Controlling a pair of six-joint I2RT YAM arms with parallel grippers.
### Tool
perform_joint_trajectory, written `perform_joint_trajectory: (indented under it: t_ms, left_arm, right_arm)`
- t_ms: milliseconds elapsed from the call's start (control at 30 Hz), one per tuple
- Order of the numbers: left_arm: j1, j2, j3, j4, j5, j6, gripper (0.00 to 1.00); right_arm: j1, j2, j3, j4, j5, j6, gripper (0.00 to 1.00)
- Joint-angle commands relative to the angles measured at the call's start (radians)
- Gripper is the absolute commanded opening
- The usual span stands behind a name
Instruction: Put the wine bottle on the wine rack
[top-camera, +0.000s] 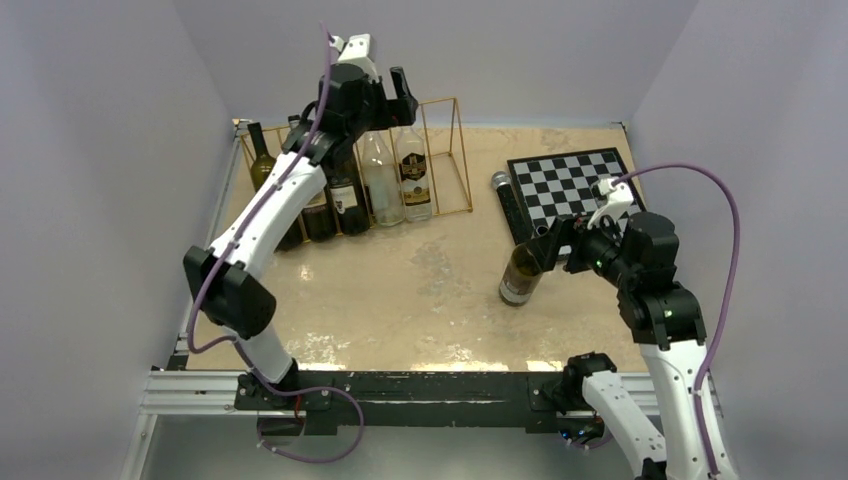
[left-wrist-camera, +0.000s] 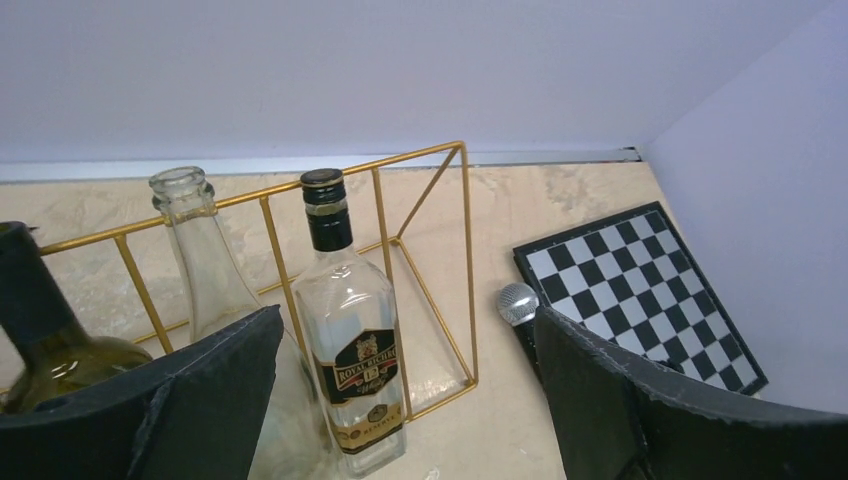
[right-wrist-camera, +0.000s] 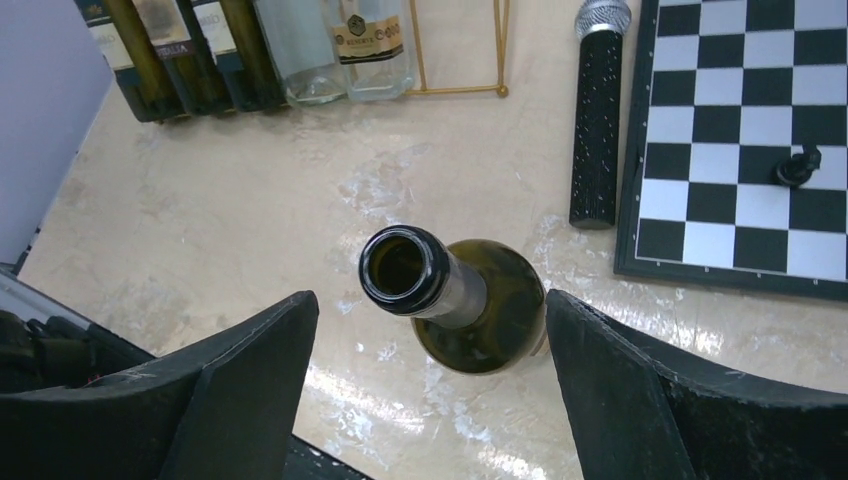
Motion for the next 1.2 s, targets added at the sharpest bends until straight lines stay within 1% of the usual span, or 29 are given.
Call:
perform_joint_trajectory:
  t_ms: [0,67,200,267,333,500,633,733,833,900,967,1100,1167]
  left_arm:
    - [0.006,-0.151,-0.078,0.032,0.066,0.054,0.99]
    - [0.008,-0.209,-0.124,0.033,0.064,0.069,0.99]
    - [0.016,-0.299,-0.2,0.001,0.085,0.08,0.99]
    - [0.022,-0.338,-0.23,-0.012,0.095,0.085,0.99]
    - [0.029,-0.383,-0.261,-0.022,0.094,0.089,0.99]
    - [0.044,-0.45,-0.332,-0.042,0.086,0.091,0.99]
    - [0.052,-0.476,-0.362,-0.068,0.079,0.089,0.99]
    - [0.052,-0.49,-0.366,-0.093,0.071,0.095,0.99]
    - [0.052,-0.508,-0.377,-0.102,0.056,0.102,0.99]
    - [0.052,-0.524,-0.384,-0.11,0.046,0.106,0.99]
    - [0.052,-0.541,-0.389,-0.121,0.036,0.111,0.99]
    - [0.052,-0.601,-0.378,-0.165,0.003,0.12,0.99]
    - [0.052,-0.652,-0.387,-0.163,0.003,0.139,0.99]
  right_arm:
    - [0.049,-0.061,-0.056,0.199,0.046,-0.053,0.88]
    - [0.086,-0.063,-0.071,0.214,0.093,-0.066,0.84]
    - [0.173,-0.031,-0.089,0.228,0.244,-0.083,0.72]
    - [0.189,-0.022,-0.1,0.234,0.282,-0.079,0.67]
    - [0.194,-0.031,-0.128,0.254,0.311,-0.073,0.64]
    - [0.206,-0.033,-0.168,0.262,0.322,-0.09,0.61]
    - [0.221,-0.024,-0.2,0.27,0.322,-0.1,0.59]
    - [0.228,-0.019,-0.215,0.276,0.322,-0.1,0.52]
    - [0.24,-0.015,-0.218,0.277,0.322,-0.104,0.38]
    - [0.244,-0.008,-0.211,0.275,0.322,-0.107,0.23]
    - [0.247,-0.004,-0.197,0.271,0.322,-0.106,0.11]
    - [0.25,0.017,-0.105,0.232,0.315,-0.069,0.0]
    - [0.25,0.032,-0.04,0.215,0.294,-0.041,0.0]
